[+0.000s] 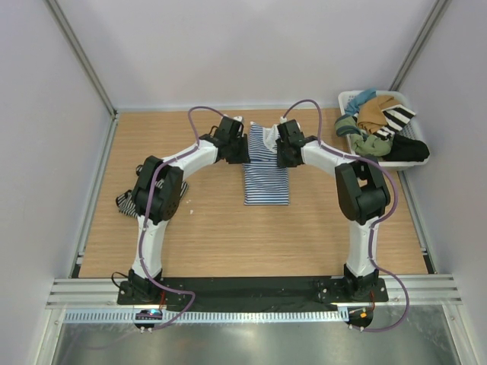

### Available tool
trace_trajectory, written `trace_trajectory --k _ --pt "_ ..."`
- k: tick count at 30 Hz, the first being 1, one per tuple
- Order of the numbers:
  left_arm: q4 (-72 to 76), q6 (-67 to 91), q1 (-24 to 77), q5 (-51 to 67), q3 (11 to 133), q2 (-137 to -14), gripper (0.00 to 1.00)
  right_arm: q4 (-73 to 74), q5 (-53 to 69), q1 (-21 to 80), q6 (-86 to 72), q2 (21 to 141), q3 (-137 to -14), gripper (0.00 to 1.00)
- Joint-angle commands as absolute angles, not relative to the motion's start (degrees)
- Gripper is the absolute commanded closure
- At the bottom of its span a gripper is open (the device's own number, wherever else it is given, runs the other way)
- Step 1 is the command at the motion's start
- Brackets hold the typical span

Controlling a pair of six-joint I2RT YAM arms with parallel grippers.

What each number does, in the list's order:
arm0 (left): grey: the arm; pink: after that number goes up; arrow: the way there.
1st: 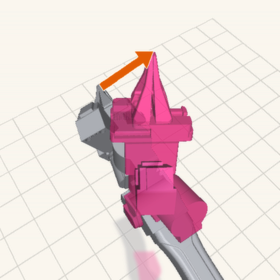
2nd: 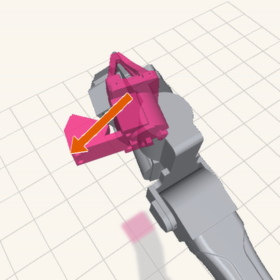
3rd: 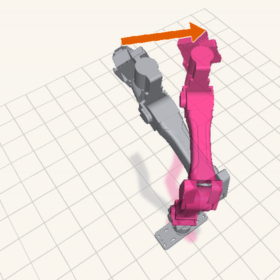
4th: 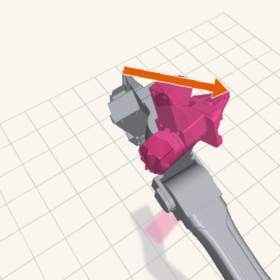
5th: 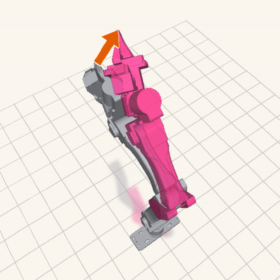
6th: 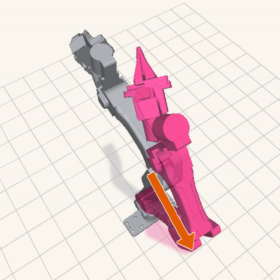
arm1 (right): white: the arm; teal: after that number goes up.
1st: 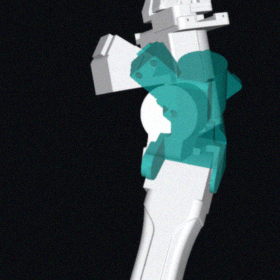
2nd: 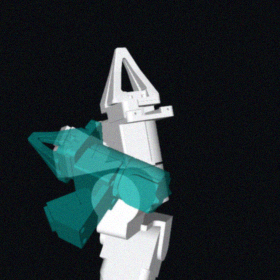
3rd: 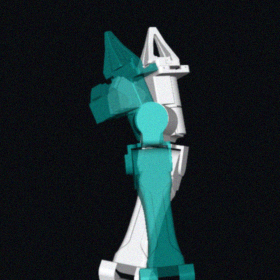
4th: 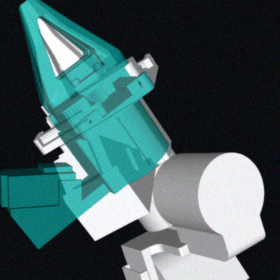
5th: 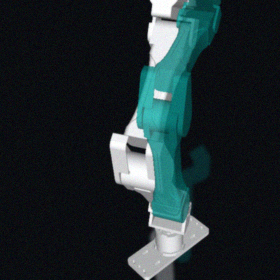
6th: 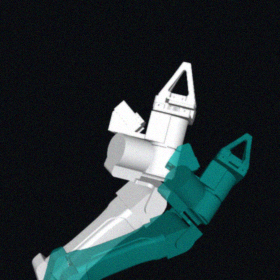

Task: Fold and stack the tank tops
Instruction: Fold the tank top

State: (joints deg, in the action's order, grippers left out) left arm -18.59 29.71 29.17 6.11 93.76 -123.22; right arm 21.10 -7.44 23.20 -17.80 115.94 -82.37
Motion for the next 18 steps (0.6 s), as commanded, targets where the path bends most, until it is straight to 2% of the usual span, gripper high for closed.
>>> trace_trajectory --k 1,5,6,10,18 --pt "-18.9 29.2 28.9 6.4 96.6 -123.7 0.69 20.5 -7.1 23.6 -18.1 116.2 -85.0 0.76" --pt "-19.0 29.2 28.9 7.0 96.9 -123.5 0.87 19.9 -7.5 23.5 -17.8 114.6 -84.4 0.97" --pt "-19.1 29.1 28.9 7.1 96.9 -123.1 0.92 19.7 -7.6 23.6 -17.8 113.8 -84.1 0.99" --pt "-19.2 28.7 28.9 7.5 97.0 -122.2 0.99 19.2 -7.2 23.6 -17.8 111.9 -83.5 0.99" --pt "-18.6 28.7 29.3 8.0 95.1 -117.5 1.00 13.6 -11.2 23.6 -19.5 102.6 -75.9 0.99"
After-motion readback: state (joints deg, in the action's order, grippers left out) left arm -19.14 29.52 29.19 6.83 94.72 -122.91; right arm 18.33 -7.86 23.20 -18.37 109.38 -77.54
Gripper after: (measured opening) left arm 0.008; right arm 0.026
